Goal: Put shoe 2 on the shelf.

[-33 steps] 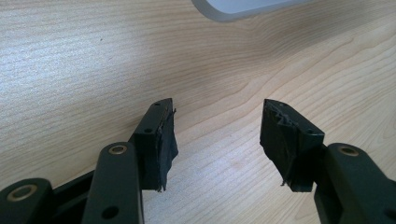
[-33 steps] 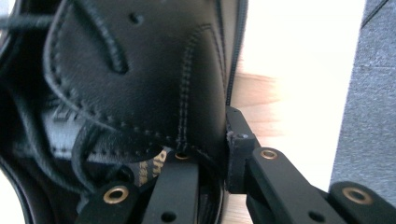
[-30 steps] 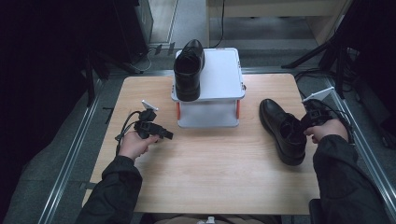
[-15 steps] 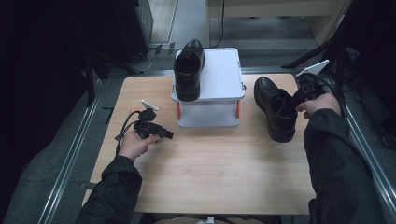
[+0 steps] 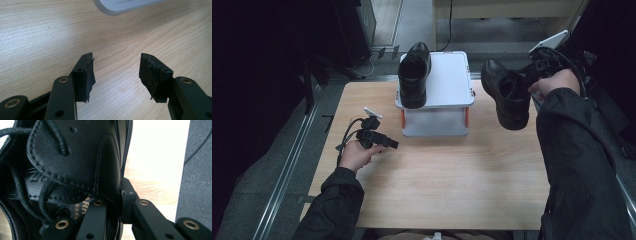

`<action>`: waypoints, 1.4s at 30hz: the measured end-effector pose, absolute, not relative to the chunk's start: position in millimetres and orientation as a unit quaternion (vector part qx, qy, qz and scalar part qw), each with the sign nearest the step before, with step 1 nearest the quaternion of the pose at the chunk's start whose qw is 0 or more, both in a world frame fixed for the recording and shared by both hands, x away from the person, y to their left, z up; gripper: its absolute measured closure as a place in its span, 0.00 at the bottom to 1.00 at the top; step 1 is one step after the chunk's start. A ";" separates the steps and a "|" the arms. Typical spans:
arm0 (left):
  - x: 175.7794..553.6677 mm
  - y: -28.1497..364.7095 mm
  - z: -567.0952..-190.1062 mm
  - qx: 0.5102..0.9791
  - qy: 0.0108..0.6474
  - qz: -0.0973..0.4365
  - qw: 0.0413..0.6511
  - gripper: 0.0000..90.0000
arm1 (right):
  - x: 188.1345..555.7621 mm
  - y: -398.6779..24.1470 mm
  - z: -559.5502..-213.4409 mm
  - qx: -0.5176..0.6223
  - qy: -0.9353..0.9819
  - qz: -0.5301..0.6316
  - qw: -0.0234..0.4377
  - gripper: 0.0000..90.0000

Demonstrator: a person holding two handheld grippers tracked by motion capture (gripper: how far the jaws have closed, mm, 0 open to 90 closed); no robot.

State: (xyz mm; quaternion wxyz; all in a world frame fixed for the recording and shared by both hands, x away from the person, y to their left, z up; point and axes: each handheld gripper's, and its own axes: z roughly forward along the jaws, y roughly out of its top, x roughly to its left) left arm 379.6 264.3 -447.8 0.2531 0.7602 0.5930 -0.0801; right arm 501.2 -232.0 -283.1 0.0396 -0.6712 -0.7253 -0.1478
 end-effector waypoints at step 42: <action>379.9 263.3 -452.5 0.778 0.573 -0.087 0.241 0.50 | 567.3 -67.6 -259.4 -0.633 -0.756 -0.162 0.047 0.94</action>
